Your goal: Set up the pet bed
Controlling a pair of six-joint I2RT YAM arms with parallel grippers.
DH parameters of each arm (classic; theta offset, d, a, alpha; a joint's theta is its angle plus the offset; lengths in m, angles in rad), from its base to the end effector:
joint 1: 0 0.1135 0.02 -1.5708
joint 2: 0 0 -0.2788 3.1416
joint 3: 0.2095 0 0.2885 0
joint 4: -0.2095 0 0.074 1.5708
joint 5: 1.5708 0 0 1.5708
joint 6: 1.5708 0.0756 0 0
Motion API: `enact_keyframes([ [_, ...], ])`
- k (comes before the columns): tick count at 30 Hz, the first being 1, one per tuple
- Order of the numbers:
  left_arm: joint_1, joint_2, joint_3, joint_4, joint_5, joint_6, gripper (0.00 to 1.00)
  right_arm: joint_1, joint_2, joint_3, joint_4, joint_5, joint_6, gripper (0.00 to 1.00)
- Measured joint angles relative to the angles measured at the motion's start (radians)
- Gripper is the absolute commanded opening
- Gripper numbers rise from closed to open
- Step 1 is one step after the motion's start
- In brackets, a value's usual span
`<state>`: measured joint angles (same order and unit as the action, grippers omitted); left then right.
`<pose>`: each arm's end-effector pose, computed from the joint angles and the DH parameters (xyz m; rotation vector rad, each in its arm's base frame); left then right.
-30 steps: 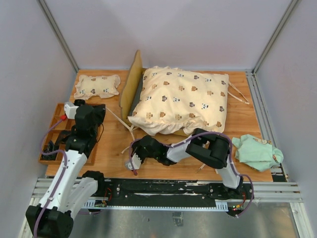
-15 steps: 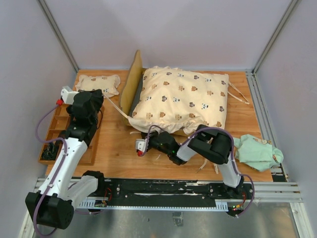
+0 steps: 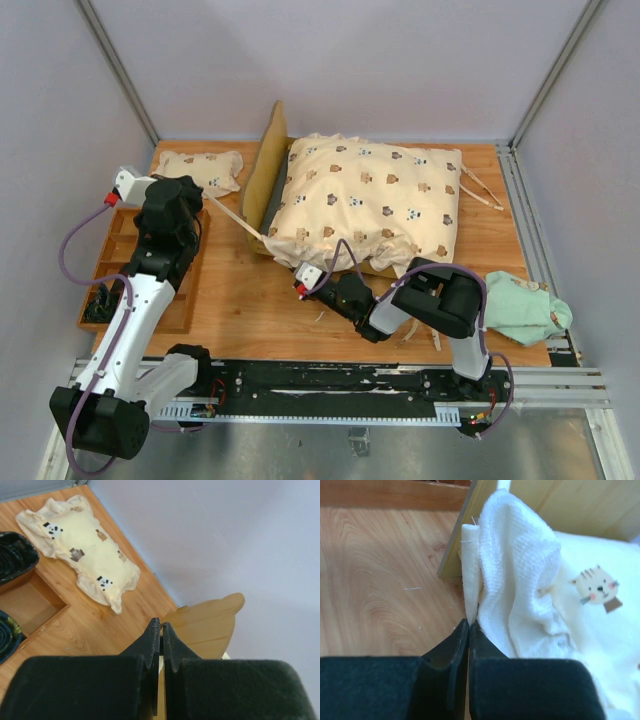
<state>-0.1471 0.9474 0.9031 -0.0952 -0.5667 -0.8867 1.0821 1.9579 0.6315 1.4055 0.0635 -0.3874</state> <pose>0.2812 -0.0006 0.3681 -0.9827 1.3832 -0.2903 0.1924 0.3516 0.1242 -0.9752 1.1569 0.5120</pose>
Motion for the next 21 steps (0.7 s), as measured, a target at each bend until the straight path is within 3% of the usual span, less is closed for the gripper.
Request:
enact_keyframes([
  [9,0.000,0.025,0.002,-0.012,-0.023,0.050,0.00,0.097,0.085,-0.024,0.146,0.164,0.224,0.00],
  [17,-0.001,0.028,0.004,-0.031,-0.045,0.083,0.00,0.105,0.115,-0.014,0.169,0.251,0.287,0.00],
  [21,-0.001,0.039,0.045,-0.121,-0.075,0.089,0.00,0.105,0.125,-0.006,0.170,0.259,0.273,0.03],
])
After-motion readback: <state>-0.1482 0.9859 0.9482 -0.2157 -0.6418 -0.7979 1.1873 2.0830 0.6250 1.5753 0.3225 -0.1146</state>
